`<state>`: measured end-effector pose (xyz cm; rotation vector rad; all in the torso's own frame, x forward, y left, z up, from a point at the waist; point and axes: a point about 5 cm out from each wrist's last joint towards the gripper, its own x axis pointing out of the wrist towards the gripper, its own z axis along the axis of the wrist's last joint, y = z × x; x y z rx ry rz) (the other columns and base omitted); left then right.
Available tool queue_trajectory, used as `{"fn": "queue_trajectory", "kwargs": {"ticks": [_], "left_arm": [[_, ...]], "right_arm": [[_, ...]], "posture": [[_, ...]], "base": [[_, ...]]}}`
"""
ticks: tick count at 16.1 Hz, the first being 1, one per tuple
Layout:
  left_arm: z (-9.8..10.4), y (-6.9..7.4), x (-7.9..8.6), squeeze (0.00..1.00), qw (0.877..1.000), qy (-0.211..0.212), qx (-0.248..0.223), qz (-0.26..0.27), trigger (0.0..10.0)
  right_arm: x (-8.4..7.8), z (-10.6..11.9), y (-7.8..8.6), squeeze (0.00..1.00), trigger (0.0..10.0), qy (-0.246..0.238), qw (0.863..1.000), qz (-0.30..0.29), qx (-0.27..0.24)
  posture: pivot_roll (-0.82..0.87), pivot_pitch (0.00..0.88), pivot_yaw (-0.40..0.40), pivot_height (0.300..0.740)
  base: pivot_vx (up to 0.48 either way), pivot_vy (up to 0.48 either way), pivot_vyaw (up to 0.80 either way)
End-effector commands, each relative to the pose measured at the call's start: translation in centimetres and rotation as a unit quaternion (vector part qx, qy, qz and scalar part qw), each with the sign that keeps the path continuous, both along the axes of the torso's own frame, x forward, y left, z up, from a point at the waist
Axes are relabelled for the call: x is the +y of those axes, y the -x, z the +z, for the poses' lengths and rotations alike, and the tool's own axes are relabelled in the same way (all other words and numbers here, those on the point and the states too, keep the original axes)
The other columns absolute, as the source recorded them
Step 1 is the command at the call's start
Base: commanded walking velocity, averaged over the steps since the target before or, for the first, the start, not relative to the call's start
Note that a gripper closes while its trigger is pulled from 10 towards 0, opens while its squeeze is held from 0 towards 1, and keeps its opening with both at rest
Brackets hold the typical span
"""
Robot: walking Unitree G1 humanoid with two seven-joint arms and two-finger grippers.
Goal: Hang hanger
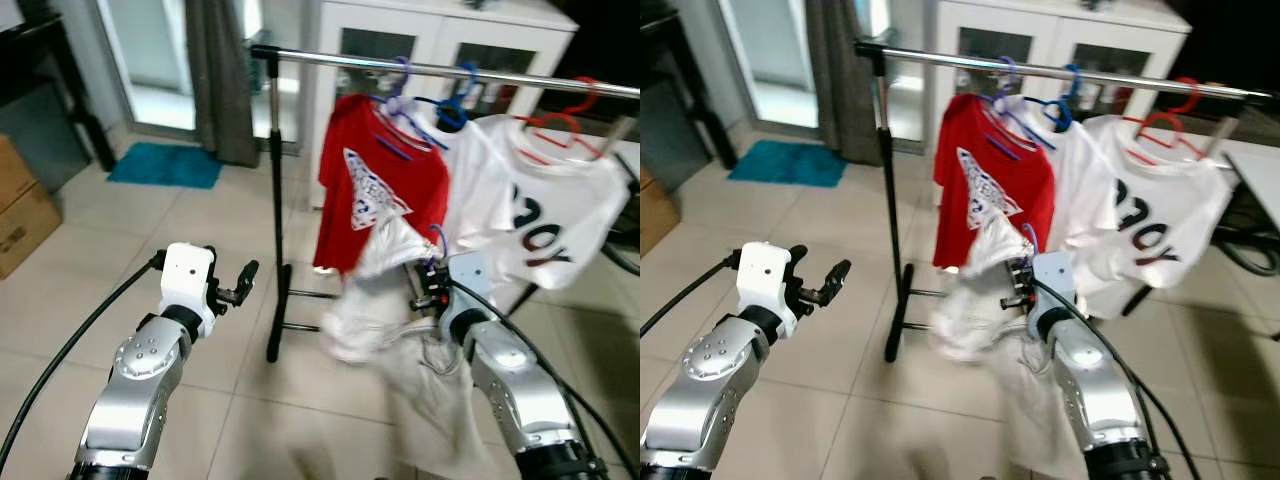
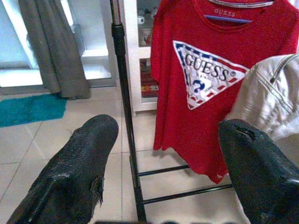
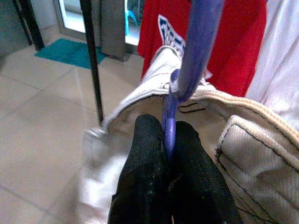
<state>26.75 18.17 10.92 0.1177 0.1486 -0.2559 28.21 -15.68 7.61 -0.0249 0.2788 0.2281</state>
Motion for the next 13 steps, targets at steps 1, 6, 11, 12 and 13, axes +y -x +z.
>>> {"fn": "queue_trajectory", "kwargs": {"ticks": [1, 6, 11, 12, 13], "left_arm": [[-0.04, 0.02, 0.12, 0.00, 1.000, -0.002, 0.001, -0.005, 10.0], [0.62, -0.16, 0.09, 0.00, 1.000, 0.007, -0.019, -0.010, 10.0], [0.63, -0.28, -0.03, 0.00, 1.000, 0.005, -0.018, -0.014, 10.0], [0.63, -0.29, -0.02, 0.00, 1.000, 0.005, -0.018, -0.013, 10.0], [0.64, -0.31, 0.01, 0.00, 1.000, 0.005, -0.017, -0.013, 10.0]], "right_arm": [[0.46, 2.40, -0.81, 0.00, 10.0, -0.027, 0.999, 0.007, -0.046], [0.96, 2.61, -1.08, 0.00, 10.0, -0.036, 0.998, 0.025, -0.041], [1.15, 2.70, -1.21, 0.00, 10.0, -0.036, 0.998, 0.036, -0.044], [1.16, 2.70, -1.22, 0.00, 10.0, -0.036, 0.998, 0.037, -0.044], [1.20, 2.68, -1.25, 0.00, 10.0, -0.036, 0.998, 0.039, -0.044]], "posture": [[-0.10, 0.000, -0.050, 0.740], [-0.09, 0.000, -0.059, 0.740], [-0.09, 0.000, -0.061, 0.740], [-0.09, 0.000, -0.061, 0.740], [-0.09, 0.000, -0.061, 0.740]], "base": [[0.315, 0.000, 0.00], [0.355, 0.000, 0.00], [0.381, 0.000, 0.00], [0.379, 0.000, 0.00], [0.382, 0.000, 0.00]]}}
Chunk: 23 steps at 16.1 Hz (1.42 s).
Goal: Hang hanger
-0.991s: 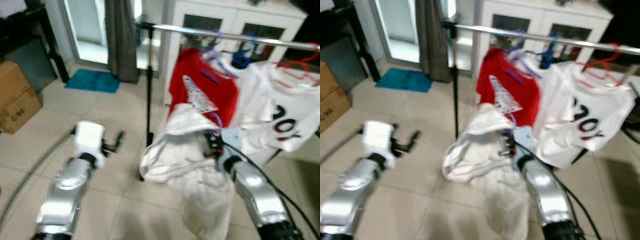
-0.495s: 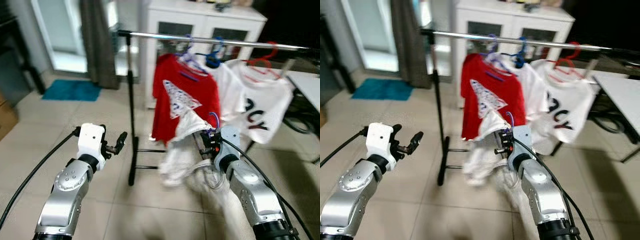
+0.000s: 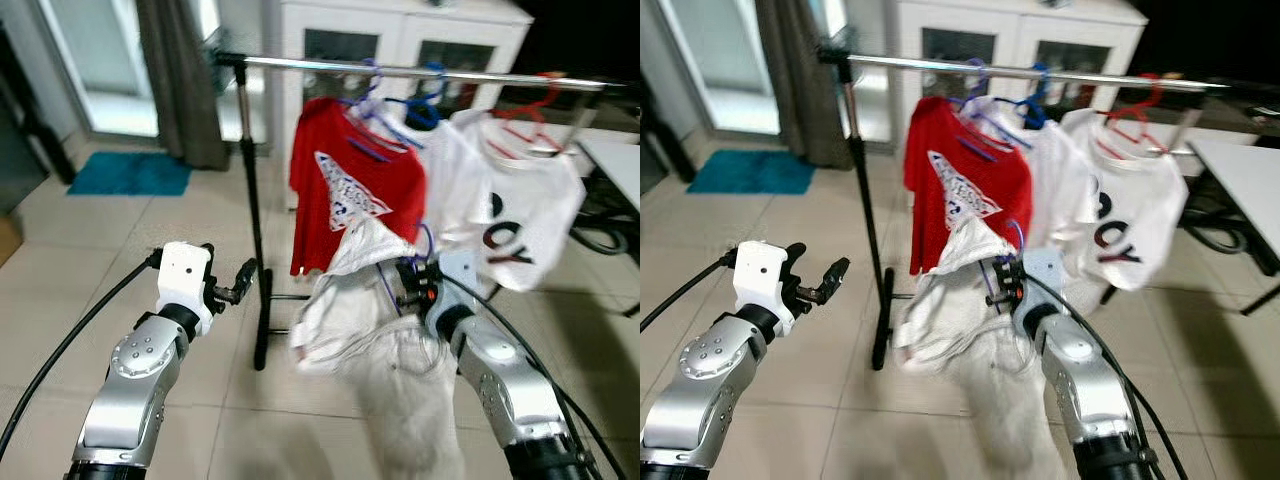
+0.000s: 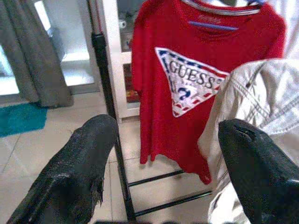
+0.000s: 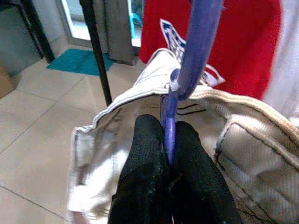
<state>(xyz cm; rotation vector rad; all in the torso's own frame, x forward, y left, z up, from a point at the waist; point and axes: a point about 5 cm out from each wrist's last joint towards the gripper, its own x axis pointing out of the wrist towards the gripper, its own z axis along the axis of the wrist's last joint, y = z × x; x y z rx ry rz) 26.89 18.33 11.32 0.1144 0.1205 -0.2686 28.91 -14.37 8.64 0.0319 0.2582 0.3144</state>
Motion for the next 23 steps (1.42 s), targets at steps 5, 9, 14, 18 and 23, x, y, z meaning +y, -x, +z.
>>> {"fn": "queue_trajectory", "kwargs": {"ticks": [5, 9, 14, 18, 23], "left_arm": [[0.48, -0.34, 0.05, 0.00, 1.000, 0.000, -0.005, -0.004, 10.0], [0.64, -0.43, 0.08, 0.00, 1.000, -0.002, -0.005, -0.004, 10.0], [0.61, -0.34, 0.04, 0.00, 1.000, -0.006, -0.001, -0.011, 10.0], [0.47, -0.17, -0.07, 0.00, 1.000, -0.009, 0.003, -0.019, 10.0], [0.46, 0.14, -0.13, 0.00, 1.000, -0.011, 0.004, -0.023, 10.0]], "right_arm": [[-0.16, 1.71, -0.85, 0.00, 10.0, 0.002, 0.999, 0.001, -0.035], [-0.23, 1.77, -1.06, 0.00, 10.0, 0.001, 0.999, -0.003, -0.038], [-0.21, 1.74, -1.08, 0.00, 10.0, 0.001, 0.999, -0.002, -0.038], [-0.23, 1.96, -1.22, 0.00, 10.0, 0.008, 0.999, 0.000, -0.042], [0.22, 2.21, -1.15, 0.00, 10.0, 0.002, 0.999, 0.038, -0.037]], "posture": [[-0.09, 0.000, -0.059, 0.740], [-0.09, 0.000, -0.057, 0.740], [-0.09, 0.000, -0.057, 0.740], [-0.08, 0.000, -0.060, 0.740], [-0.08, 0.000, -0.066, 0.740]], "base": [[0.382, 0.000, 0.10], [0.385, 0.000, 0.40], [0.384, 0.000, 0.00], [0.387, 0.000, 0.00], [0.386, 0.000, 0.00]]}}
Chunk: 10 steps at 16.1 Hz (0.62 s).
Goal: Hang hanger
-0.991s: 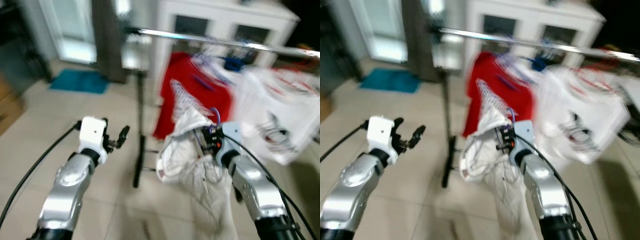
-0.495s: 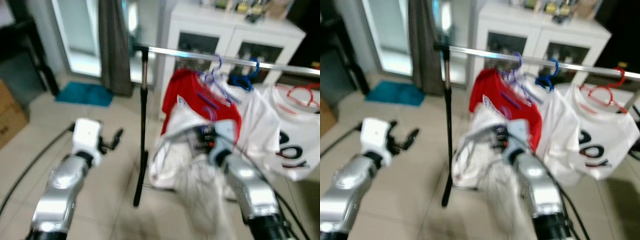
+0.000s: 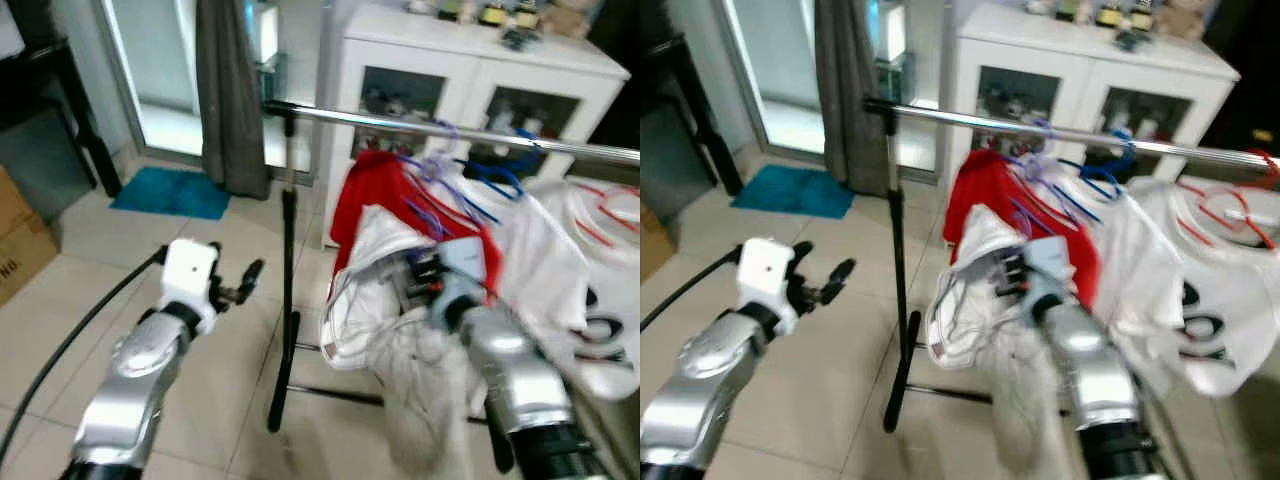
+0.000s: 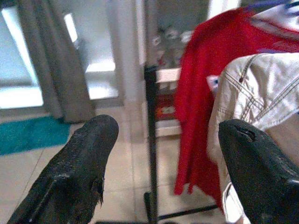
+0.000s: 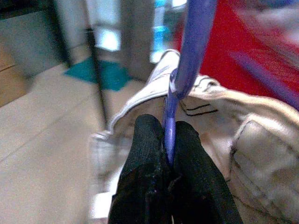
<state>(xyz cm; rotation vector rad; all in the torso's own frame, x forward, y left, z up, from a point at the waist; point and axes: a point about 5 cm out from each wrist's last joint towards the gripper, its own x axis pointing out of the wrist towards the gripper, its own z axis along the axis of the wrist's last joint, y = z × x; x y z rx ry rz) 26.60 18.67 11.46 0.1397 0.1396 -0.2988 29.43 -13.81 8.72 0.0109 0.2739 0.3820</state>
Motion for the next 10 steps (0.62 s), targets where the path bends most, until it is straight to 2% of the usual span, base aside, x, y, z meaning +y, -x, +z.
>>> {"fn": "queue_trajectory", "kwargs": {"ticks": [1, 3, 7, 10], "left_arm": [[0.3, 0.0, -0.5, 0.00, 1.000, 0.001, -0.004, -0.009, 10.0], [0.2, 0.4, -0.4, 0.00, 1.000, -0.004, 0.002, -0.016, 10.0], [0.3, 0.5, -0.1, 0.00, 1.000, -0.008, 0.002, -0.018, 10.0], [0.3, 0.6, 0.0, 0.00, 1.000, -0.015, 0.005, -0.023, 10.0]], "right_arm": [[-0.1, 2.0, -0.4, 0.00, 10.0, -0.005, 0.999, 0.026, -0.034], [1.2, 2.1, 0.7, 0.00, 10.0, -0.006, 0.995, 0.094, -0.016], [2.7, 4.1, 0.0, 0.00, 10.0, -0.017, 0.995, 0.090, -0.049], [3.1, 5.4, -0.3, 0.00, 10.0, -0.002, 0.994, 0.088, -0.065]], "posture": [[-0.08, 0.000, -0.069, 0.740], [-0.07, 0.000, -0.073, 0.740], [-0.07, 0.000, -0.071, 0.740], [-0.07, 0.000, -0.071, 0.740]], "base": [[0.386, 0.000, 0.00], [0.384, 0.000, 0.00], [0.386, 0.000, 0.00], [0.371, 0.000, 0.00]]}}
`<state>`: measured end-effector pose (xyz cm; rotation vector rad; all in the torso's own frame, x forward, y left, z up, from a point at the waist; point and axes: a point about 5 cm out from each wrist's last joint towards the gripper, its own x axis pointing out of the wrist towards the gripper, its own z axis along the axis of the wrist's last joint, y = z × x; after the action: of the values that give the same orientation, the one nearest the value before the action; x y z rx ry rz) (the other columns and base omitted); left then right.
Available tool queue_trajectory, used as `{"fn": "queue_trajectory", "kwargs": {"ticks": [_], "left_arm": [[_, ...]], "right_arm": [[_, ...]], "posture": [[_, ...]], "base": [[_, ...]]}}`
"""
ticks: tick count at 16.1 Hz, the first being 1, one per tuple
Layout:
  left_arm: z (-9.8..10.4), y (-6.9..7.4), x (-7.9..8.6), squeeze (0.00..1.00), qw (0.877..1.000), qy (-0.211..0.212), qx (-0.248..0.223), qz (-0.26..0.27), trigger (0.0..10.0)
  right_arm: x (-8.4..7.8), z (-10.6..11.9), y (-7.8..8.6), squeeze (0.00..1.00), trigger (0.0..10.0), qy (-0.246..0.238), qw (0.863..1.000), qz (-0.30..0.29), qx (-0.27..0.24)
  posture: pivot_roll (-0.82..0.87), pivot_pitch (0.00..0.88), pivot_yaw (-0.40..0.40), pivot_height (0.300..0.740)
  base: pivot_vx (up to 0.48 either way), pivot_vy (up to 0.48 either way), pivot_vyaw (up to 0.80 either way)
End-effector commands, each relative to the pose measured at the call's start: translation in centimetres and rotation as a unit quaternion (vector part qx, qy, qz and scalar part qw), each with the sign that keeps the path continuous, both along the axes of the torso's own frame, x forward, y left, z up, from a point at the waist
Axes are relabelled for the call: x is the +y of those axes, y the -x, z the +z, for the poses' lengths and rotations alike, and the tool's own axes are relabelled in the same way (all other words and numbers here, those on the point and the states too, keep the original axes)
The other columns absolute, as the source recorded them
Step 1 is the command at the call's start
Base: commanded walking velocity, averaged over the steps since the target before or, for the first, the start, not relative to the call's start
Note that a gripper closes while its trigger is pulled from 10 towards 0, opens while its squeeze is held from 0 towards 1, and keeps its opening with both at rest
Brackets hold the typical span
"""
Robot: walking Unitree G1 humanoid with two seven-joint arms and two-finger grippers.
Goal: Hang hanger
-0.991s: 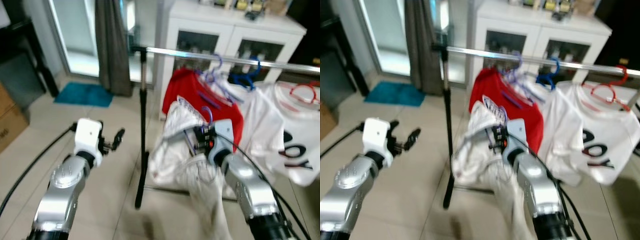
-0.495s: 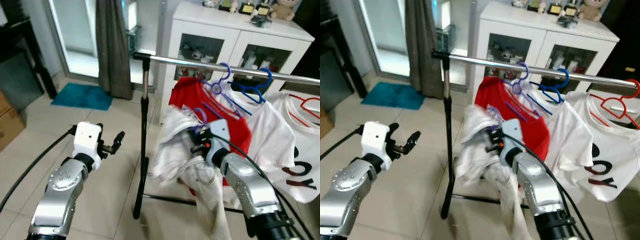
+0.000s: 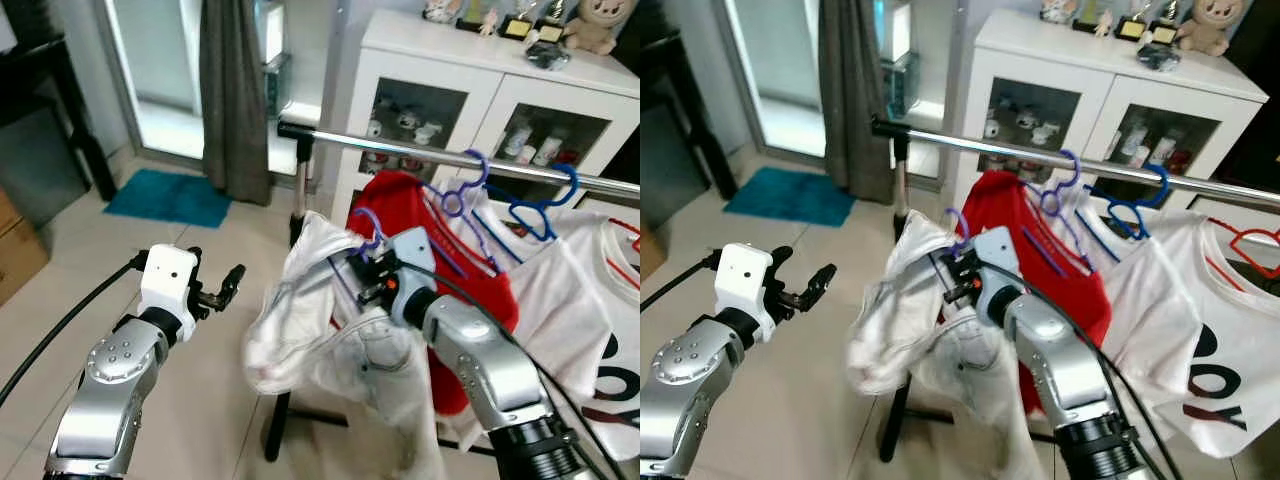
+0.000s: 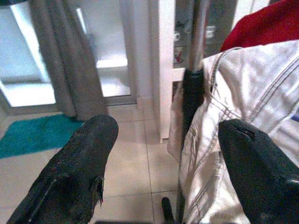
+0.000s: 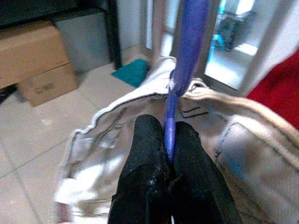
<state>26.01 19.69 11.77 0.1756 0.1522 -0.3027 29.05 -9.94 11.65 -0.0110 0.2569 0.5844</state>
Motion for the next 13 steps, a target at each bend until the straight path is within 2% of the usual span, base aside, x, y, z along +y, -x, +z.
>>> {"fn": "queue_trajectory", "kwargs": {"ticks": [1, 6, 9, 11, 13], "left_arm": [[0.1, 0.0, -1.0, 0.00, 1.000, 0.007, -0.003, -0.021, 10.0], [0.1, 0.7, -0.6, 0.00, 0.998, -0.005, 0.003, -0.055, 10.0], [0.6, 0.9, -0.9, 0.00, 0.996, 0.008, -0.006, -0.090, 10.0], [1.4, 0.9, -1.5, 0.00, 0.989, 0.022, -0.012, -0.143, 10.0], [2.0, 0.4, -1.7, 0.00, 0.985, 0.023, -0.018, -0.173, 10.0]], "right_arm": [[-0.8, 2.9, -1.0, 0.00, 10.0, 0.000, 0.998, -0.028, -0.061], [-0.8, 4.9, -2.4, 0.00, 10.0, 0.008, 0.994, -0.079, -0.073], [-0.3, 6.0, -3.5, 0.00, 10.0, -0.006, 0.992, -0.095, -0.086], [0.5, 6.9, -5.0, 0.00, 10.0, -0.023, 0.988, -0.125, -0.088], [1.3, 7.0, -6.6, 0.00, 10.0, -0.035, 0.986, -0.151, -0.067]], "posture": [[-0.07, 0.000, -0.071, 0.740], [-0.06, 0.000, -0.079, 0.740], [-0.06, 0.000, -0.080, 0.740], [-0.06, 0.000, -0.083, 0.740], [-0.06, 0.000, -0.084, 0.740]], "base": [[0.311, 0.000, 0.00], [0.000, 0.000, 0.00], [0.000, 0.000, 0.00], [0.000, 0.000, 0.00], [0.000, 0.000, 0.00]]}}
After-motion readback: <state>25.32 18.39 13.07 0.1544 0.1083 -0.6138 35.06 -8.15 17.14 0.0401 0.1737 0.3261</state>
